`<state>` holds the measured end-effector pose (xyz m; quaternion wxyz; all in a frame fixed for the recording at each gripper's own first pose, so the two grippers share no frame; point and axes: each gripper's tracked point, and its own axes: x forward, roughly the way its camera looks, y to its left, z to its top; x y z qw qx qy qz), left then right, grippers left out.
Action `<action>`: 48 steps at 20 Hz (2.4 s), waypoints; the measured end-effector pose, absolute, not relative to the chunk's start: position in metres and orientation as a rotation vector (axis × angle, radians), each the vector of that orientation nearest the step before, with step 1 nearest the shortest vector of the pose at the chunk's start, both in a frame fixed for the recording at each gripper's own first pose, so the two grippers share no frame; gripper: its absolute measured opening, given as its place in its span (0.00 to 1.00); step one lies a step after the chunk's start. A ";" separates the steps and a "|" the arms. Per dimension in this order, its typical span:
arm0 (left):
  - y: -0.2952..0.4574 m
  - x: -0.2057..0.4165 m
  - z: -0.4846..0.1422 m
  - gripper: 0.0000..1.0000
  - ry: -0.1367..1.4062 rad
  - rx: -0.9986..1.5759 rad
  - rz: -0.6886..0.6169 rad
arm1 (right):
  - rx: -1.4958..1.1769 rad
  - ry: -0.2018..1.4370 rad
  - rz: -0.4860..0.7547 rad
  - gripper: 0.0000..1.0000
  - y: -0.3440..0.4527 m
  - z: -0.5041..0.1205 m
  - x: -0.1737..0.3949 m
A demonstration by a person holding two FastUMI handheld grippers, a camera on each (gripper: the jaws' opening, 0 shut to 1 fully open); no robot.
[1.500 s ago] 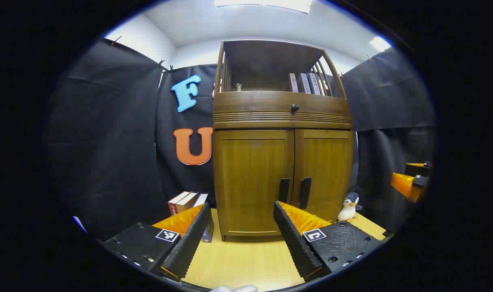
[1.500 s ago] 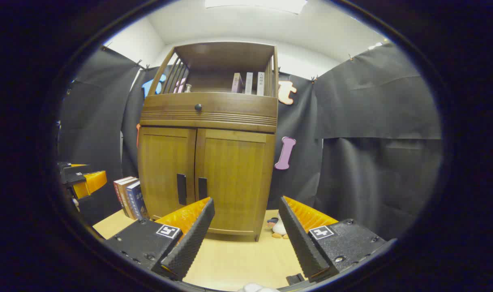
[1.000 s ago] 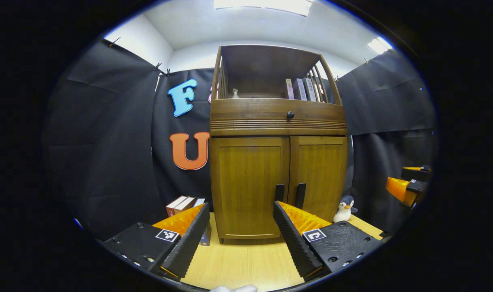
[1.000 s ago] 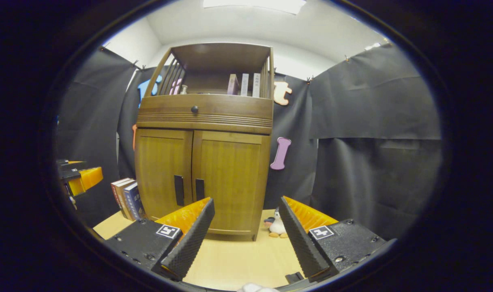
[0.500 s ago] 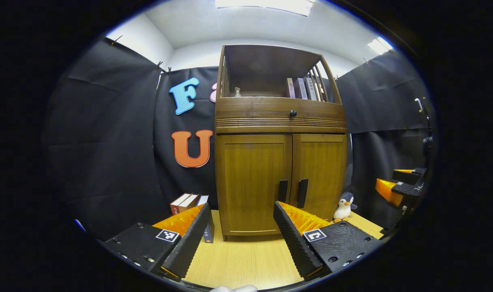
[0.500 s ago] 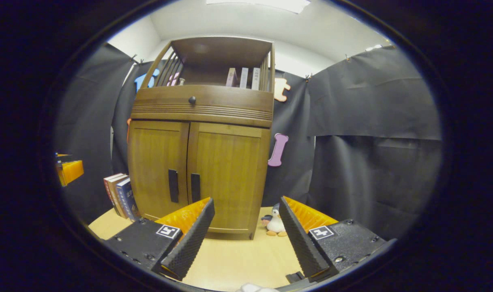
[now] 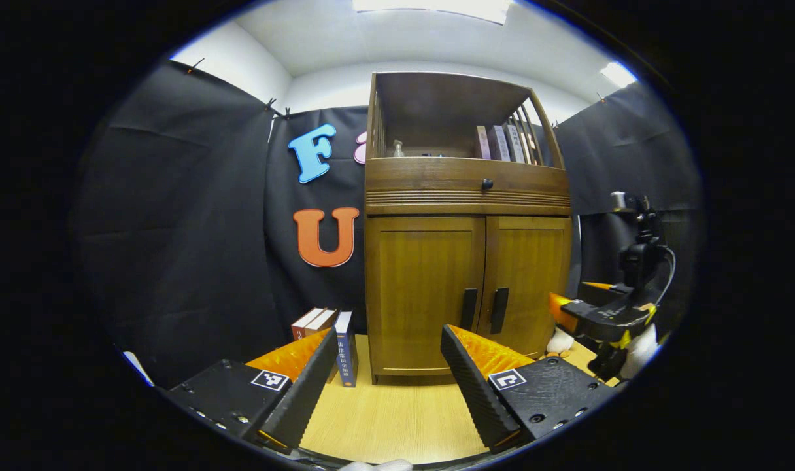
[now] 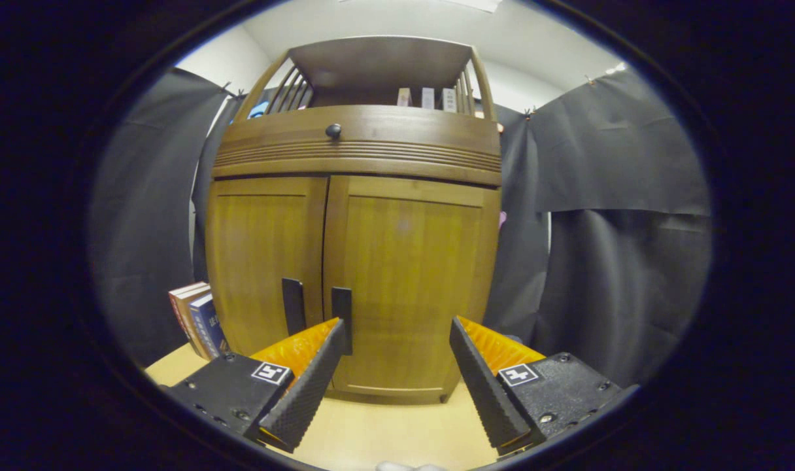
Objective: Open the right door of the double-door shoe cabinet with the right hand, and open the left door with the left hand.
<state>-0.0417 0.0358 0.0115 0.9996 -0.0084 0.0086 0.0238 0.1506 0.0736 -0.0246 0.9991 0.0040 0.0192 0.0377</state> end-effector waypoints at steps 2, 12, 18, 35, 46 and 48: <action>0.035 -0.045 0.012 0.95 0.024 -0.038 0.063 | 0.005 0.045 0.107 1.00 0.093 -0.029 0.177; 0.060 -0.057 0.009 0.95 0.052 0.000 0.231 | -0.027 0.145 0.172 0.83 0.148 -0.069 0.274; 0.066 -0.064 0.009 0.95 0.049 0.011 0.281 | 0.003 0.204 0.187 0.67 0.157 -0.088 0.295; 0.067 -0.069 0.005 0.94 0.030 0.025 0.220 | -0.010 0.242 0.243 0.34 0.144 -0.095 0.259; 0.064 -0.066 0.000 0.95 0.020 0.023 0.138 | -0.036 0.253 0.245 0.33 0.111 -0.097 0.199; 0.060 -0.063 0.002 0.95 0.014 0.025 0.111 | -0.042 0.249 0.234 0.34 0.103 -0.097 0.188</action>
